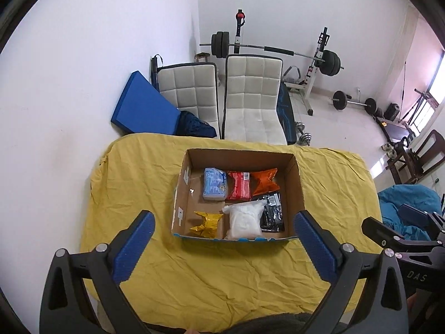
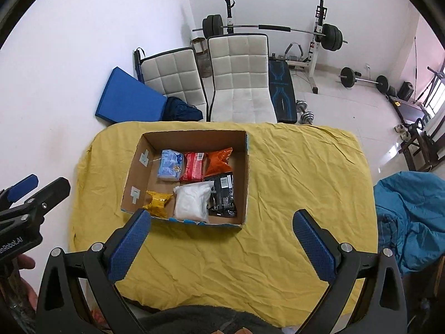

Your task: Organize snacks

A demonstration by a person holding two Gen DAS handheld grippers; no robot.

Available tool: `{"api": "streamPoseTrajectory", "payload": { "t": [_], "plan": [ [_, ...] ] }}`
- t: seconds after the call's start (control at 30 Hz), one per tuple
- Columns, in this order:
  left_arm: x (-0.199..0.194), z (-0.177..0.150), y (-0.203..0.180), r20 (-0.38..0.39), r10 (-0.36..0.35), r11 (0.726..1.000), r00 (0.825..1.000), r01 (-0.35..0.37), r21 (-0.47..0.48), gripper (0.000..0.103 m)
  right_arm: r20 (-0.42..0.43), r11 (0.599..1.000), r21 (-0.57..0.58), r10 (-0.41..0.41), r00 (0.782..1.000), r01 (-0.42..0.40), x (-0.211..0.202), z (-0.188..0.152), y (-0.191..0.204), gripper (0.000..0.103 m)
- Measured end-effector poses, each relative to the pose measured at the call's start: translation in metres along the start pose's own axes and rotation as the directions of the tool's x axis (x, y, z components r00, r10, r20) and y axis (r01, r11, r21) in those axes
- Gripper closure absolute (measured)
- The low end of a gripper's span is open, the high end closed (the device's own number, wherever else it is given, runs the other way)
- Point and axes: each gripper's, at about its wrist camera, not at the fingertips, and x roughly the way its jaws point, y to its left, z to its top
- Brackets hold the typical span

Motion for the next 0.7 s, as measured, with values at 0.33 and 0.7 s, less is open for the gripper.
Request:
{"api": "streamPoseTrajectory", "payload": {
  "t": [0.33,0.7],
  "plan": [
    [-0.009,-0.002,-0.001,0.016,0.007,1.0,1.0,-0.007,-0.017,0.0,0.016,1.0,-0.016,-0.015,1.0,0.015,-0.011,-0.003,-0.001,0.0],
    [-0.014,-0.006,0.0,0.036,0.045,0.999,0.998,-0.044,-0.03,0.0,0.023,0.999,-0.022,-0.025,0.999,0.026,-0.015,-0.006,-0.003,0.0]
  ]
}}
